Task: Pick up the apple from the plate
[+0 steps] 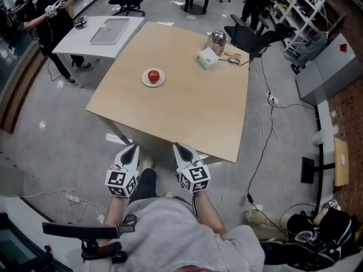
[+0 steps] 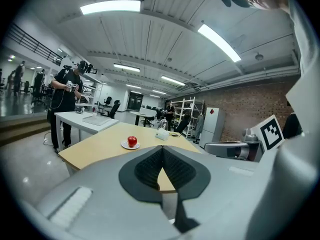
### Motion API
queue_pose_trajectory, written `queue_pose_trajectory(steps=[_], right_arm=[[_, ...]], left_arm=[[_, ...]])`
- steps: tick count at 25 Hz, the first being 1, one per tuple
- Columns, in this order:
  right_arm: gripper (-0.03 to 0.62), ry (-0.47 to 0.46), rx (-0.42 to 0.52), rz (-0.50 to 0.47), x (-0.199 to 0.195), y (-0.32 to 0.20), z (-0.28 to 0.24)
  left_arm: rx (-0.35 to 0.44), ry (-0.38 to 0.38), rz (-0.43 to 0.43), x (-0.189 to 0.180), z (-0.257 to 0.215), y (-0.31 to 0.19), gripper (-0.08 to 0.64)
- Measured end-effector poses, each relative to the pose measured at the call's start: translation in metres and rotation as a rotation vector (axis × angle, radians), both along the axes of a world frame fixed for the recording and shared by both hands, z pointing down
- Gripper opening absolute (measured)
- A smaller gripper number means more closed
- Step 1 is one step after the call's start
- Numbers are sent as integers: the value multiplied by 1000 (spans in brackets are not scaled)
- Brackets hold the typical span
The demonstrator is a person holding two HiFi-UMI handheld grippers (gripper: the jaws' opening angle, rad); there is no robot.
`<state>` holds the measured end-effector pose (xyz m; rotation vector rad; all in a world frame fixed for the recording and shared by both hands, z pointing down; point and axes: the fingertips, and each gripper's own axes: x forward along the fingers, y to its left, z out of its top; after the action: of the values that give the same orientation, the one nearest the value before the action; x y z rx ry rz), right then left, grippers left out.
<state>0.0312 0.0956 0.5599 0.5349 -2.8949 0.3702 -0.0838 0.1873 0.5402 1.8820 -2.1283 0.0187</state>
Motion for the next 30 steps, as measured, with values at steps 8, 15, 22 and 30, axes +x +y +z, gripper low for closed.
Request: queue_pose_trajectory(steps=[8, 15, 22, 30], right_arm=[[6, 49, 12, -13, -72, -56, 2], [6, 105, 4, 1, -132, -98, 16], [6, 157, 25, 24, -181, -140, 32], [26, 246, 53, 36, -233, -189, 65]], left_arm=[[-28, 1, 8, -66, 2, -53, 18], [-59, 15, 9, -132, 9, -93, 18], [-80, 26, 9, -179, 21, -119, 18], [-117, 42, 2, -222, 41, -126, 18]])
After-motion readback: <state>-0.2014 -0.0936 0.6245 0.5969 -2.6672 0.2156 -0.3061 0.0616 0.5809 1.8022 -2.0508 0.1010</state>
